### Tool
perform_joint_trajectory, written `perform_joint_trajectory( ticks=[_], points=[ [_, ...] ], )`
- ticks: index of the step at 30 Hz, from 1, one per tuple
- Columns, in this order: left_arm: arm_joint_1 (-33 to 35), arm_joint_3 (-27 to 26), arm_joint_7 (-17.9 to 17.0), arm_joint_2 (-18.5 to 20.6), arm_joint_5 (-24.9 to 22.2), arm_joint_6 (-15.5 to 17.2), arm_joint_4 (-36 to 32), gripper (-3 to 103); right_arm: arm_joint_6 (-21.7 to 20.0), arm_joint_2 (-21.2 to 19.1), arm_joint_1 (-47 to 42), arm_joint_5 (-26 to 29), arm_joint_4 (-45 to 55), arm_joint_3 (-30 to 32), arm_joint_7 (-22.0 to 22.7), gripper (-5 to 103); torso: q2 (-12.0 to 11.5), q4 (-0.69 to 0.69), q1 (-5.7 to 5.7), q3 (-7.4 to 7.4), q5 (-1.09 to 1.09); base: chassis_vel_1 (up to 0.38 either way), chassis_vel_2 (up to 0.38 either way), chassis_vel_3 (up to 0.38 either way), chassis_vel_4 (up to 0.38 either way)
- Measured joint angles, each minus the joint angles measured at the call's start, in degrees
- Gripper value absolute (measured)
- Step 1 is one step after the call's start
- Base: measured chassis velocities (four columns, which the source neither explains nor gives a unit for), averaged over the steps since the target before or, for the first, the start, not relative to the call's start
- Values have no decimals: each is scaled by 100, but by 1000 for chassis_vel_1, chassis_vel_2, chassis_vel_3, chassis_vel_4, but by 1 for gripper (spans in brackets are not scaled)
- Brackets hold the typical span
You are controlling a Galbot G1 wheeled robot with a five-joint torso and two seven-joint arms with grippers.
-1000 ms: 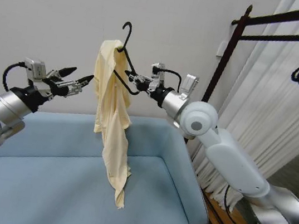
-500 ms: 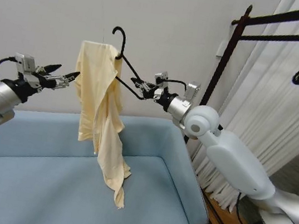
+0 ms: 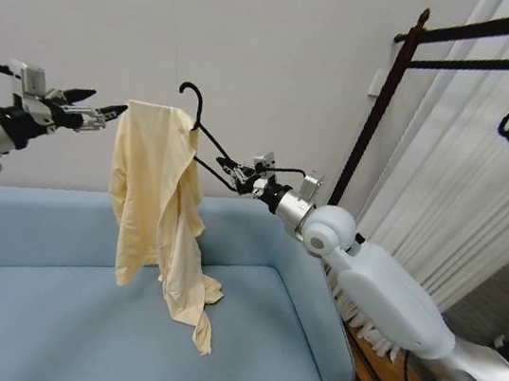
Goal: Pick up the clothes from the sofa and hang them on the clothes hanger.
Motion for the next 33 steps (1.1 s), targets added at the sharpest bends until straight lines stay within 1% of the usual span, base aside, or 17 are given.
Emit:
perform_joint_trajectory(
  ticks=[2, 3, 4, 5, 7, 8, 9, 10, 14, 15, 17, 18, 19, 23, 27, 33],
  points=[
    [26, 13, 667, 270, 43, 23, 368, 100, 4, 0, 24, -21, -23, -1, -120, 2, 0, 0, 0, 0, 0, 0, 0, 0, 0],
    [44, 24, 1084, 449, 93, 22, 616, 100, 3, 3, 52, -29, -39, -11, -169, 2, 0, -1, 0, 0, 0, 0, 0, 0, 0],
    [44, 24, 1084, 449, 93, 22, 616, 100, 3, 3, 52, -29, -39, -11, -169, 2, 0, -1, 0, 0, 0, 0, 0, 0, 0],
    [60, 31, 1390, 583, 150, 19, 797, 100, 4, 17, 80, -40, -59, -31, -209, 2, 0, -1, 0, 0, 0, 0, 0, 0, 0],
    [101, 37, 2232, 881, 353, -50, 1288, 100, 4, 83, 133, -94, -112, -90, -303, 2, 0, -1, 0, 0, 1, 0, 0, 0, 0],
    [114, 39, 2496, 969, 408, -87, 1431, 100, 4, 136, 155, -124, -143, -119, -351, 2, 0, 0, 0, 0, 1, 0, 0, 0, 0],
    [121, 39, 2715, 1063, 442, -112, 1562, 100, 3, 180, 177, -145, -166, -153, -386, 2, 0, 1, 0, 0, -1, 0, 0, 0, 0],
    [121, 39, 2715, 1063, 442, -112, 1562, 100, 3, 180, 177, -145, -166, -153, -386, 2, 0, 1, 0, 0, -1, 0, 0, 0, 0],
    [143, 16, 3404, 1436, 472, -202, 1924, 100, 2, 264, 296, -221, -220, -274, -557, 2, 1, 1, 0, 0, 0, 0, 0, 0, 0],
    [143, 16, 3404, 1436, 472, -202, 1924, 100, 2, 264, 296, -221, -220, -274, -557, 2, 1, 1, 0, 0, 0, 0, 0, 0, 0],
    [217, 8, 3752, 1670, 502, -270, 2149, 100, -14, 291, 426, -224, -250, -343, -642, 2, 1, -1, 0, 0, 1, 0, 0, 0, 0],
    [256, 20, 3850, 1744, 513, -307, 2223, 100, -26, 296, 458, -223, -258, -353, -660, 2, 1, -1, 0, 0, 1, 0, 0, 0, 0],
    [256, 20, 3850, 1744, 513, -307, 2223, 100, -26, 296, 458, -223, -258, -353, -660, 2, 1, -1, 0, 0, 1, 0, 0, 0, 0],
    [379, 116, 4230, 1901, 640, -402, 2318, 100, -75, 301, 556, -191, -248, -391, -678, 2, 1, 0, 0, 0, 0, 0, 0, 0, 0],
    [425, 168, 4324, 1920, 713, -405, 2182, 100, -85, 273, 563, -167, -140, -446, -647, 2, 1, -1, 0, 0, 1, 0, 0, 0, 0],
    [477, 192, 4348, 2002, 723, -405, 2094, 100, -111, 183, 581, -116, 32, -528, -615, 2, 1, -1, 0, 0, 1, 0, 0, 0, 0]
  ],
)
